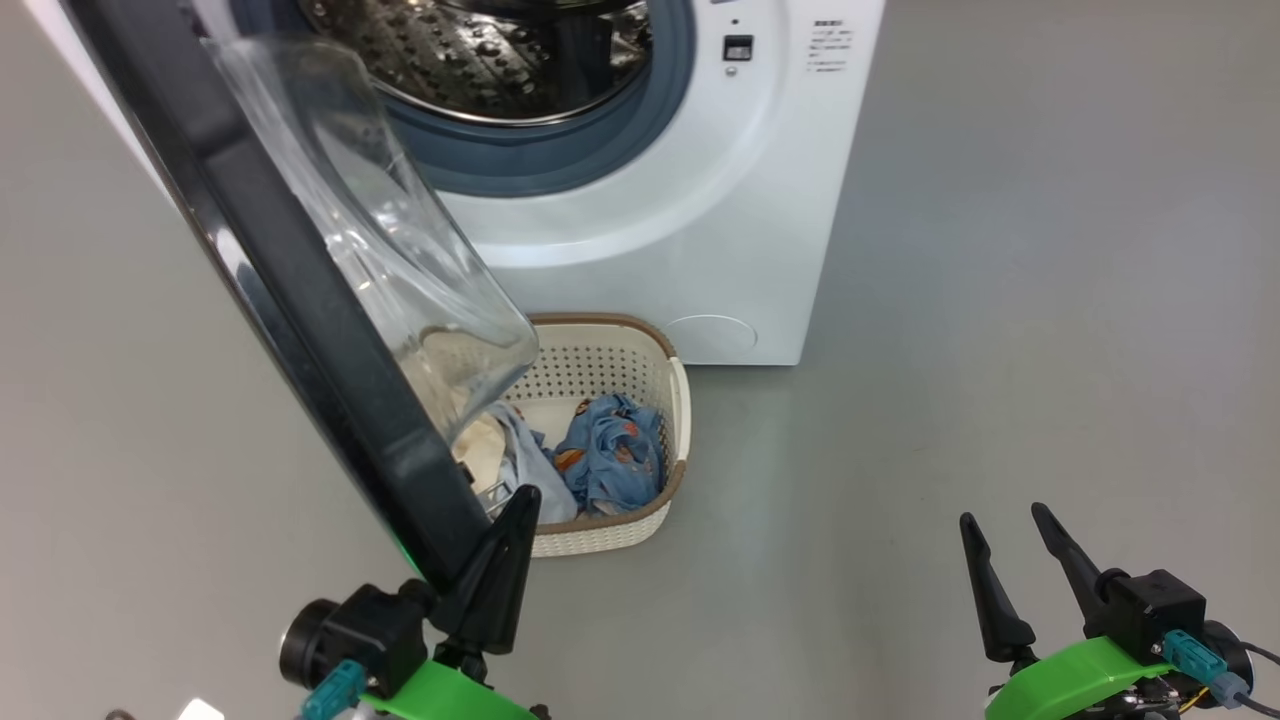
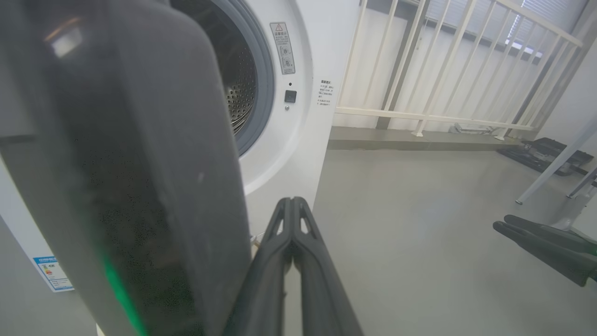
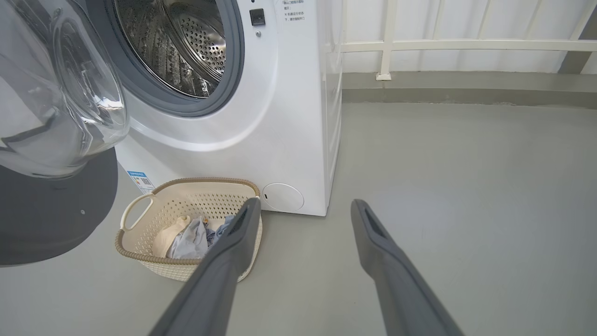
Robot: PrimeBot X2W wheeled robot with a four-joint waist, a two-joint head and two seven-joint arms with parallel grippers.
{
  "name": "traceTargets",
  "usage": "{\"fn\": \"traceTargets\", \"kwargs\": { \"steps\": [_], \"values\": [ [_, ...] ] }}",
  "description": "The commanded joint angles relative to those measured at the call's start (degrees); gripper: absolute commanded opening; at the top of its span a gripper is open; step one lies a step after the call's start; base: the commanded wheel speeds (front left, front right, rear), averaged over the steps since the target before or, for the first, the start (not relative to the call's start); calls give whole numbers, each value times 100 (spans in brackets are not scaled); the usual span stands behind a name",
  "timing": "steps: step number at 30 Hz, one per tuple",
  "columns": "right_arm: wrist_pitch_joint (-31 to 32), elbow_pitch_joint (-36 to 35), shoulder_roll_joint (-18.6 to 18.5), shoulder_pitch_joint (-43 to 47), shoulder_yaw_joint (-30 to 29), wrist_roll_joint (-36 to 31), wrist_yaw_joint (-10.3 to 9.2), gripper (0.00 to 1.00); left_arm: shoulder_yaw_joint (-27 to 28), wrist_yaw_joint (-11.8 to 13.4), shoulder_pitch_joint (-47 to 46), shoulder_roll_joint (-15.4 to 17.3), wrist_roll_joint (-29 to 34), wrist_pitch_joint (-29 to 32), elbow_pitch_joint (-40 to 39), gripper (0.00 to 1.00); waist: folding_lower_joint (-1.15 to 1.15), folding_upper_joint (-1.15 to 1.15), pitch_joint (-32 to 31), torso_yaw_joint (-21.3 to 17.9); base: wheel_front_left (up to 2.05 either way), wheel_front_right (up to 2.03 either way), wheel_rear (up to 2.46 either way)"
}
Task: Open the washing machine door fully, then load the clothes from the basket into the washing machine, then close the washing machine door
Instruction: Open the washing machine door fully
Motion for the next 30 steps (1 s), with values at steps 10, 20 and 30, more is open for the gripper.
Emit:
{"fn": "traceTargets", "kwargs": {
  "steps": [10,20,30],
  "values": [
    [-69,-93,-22,-136,116,71,9,100,439,330,120,100,-20,-35,-280,0,0,0,5,408,0,0,0],
    [-69,-84,-38,-144,120,87,9,100,716,601,321,100,-84,-35,-464,0,0,0,-1,910,0,0,0],
    [-69,-60,-77,-110,163,77,9,100,1464,801,369,144,-352,-35,-295,0,0,0,-26,1111,0,0,0]
  ]
}}
